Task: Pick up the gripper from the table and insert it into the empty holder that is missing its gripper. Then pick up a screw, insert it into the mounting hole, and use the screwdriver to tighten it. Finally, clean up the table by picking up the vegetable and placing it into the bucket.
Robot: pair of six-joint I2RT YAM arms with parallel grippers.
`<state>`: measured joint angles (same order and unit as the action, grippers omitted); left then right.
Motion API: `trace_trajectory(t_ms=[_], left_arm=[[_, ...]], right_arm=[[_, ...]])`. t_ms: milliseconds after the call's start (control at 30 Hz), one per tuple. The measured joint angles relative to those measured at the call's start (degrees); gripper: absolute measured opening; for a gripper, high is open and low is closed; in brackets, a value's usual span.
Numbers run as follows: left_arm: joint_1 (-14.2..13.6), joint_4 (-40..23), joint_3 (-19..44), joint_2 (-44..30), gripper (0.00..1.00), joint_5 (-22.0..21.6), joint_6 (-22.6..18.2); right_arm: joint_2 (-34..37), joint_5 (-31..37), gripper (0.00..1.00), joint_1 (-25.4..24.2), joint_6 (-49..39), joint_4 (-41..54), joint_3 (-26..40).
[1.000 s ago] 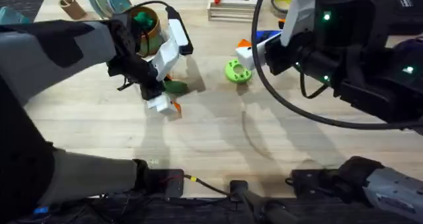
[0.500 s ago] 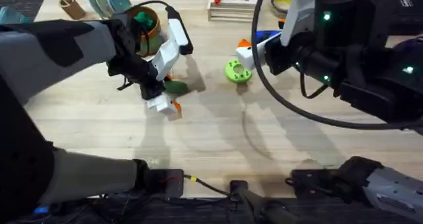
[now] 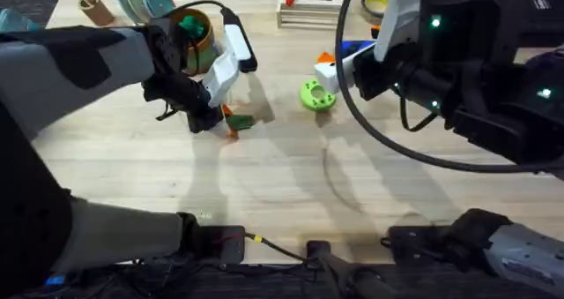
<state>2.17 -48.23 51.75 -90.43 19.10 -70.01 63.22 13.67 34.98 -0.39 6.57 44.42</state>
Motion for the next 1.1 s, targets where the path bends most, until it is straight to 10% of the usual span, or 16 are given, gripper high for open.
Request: trace_trajectory(t_ms=[300,733,1100], left_arm=[[0.00,-3.33,2.33,-0.64,0.027,0.55,0.06],[0.00,-11.64,23.26,-1.01,0.027,-0.01,0.08],[0.45,-5.43,33.01,-1.01,0.027,-10.26,-0.03]], right_arm=[[0.00,0.02,0.991,0.00,0.01,-0.02,0.00],[0.00,0.02,0.991,0.00,-0.01,-0.02,0.00],[0.00,0.02,0.991,0.00,-0.01,0.00,0.00]])
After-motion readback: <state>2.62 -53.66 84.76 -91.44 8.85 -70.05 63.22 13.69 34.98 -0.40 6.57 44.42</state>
